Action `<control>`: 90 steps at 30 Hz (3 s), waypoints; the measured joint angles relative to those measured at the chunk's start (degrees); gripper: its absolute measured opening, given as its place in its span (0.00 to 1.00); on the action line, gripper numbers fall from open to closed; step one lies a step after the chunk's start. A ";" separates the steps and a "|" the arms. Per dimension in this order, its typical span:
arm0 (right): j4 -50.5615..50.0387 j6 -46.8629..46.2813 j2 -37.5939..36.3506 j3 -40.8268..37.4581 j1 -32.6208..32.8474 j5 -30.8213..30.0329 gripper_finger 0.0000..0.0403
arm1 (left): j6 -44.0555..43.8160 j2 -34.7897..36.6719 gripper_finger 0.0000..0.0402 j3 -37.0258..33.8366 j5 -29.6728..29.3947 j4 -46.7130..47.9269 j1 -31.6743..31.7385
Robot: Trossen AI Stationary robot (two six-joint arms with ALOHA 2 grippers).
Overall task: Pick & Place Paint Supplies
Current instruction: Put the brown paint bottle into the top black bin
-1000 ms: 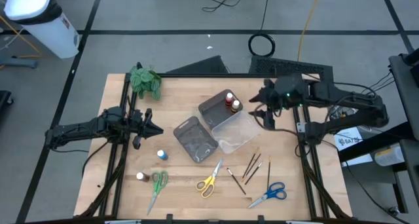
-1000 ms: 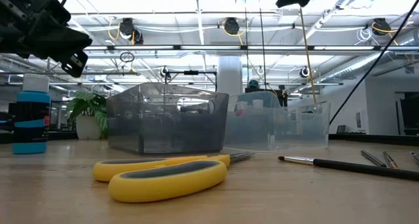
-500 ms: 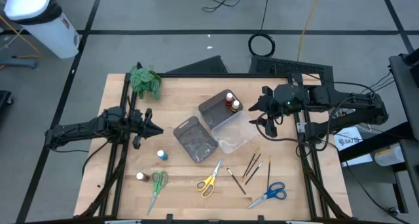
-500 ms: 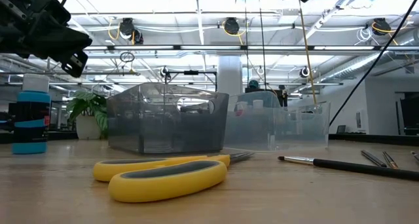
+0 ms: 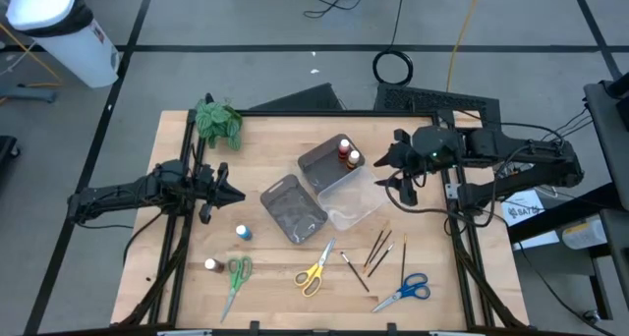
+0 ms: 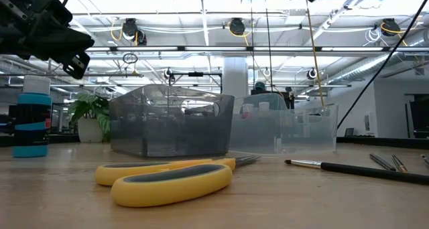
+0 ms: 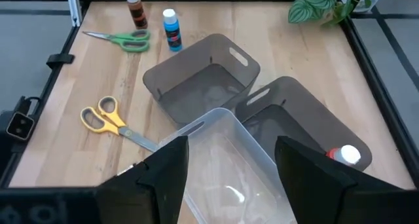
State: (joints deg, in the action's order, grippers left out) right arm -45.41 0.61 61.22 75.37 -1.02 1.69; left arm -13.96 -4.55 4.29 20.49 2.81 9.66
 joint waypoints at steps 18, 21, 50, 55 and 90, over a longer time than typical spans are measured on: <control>28.86 -4.84 -19.82 -29.20 -0.02 2.99 0.53 | 0.00 -0.01 0.12 0.00 0.00 0.00 -0.01; 34.62 -5.68 -21.22 -34.89 -0.02 3.06 0.53 | 0.00 -0.01 0.12 0.01 0.00 0.00 0.02; 48.57 -0.08 -23.75 -45.35 -0.02 19.23 0.53 | 0.00 -0.01 0.12 0.02 -0.02 0.00 0.02; 48.88 1.68 -23.73 -45.35 -0.01 19.54 0.53 | 0.00 0.01 0.12 0.00 -0.01 0.00 0.02; 56.53 1.52 -23.70 -50.35 -0.02 19.40 0.53 | 0.34 -0.01 0.12 0.00 -0.02 -0.03 0.01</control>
State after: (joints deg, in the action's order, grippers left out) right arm 11.12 2.13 37.52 25.03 -1.04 21.10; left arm -13.62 -4.56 4.29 20.47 2.78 9.67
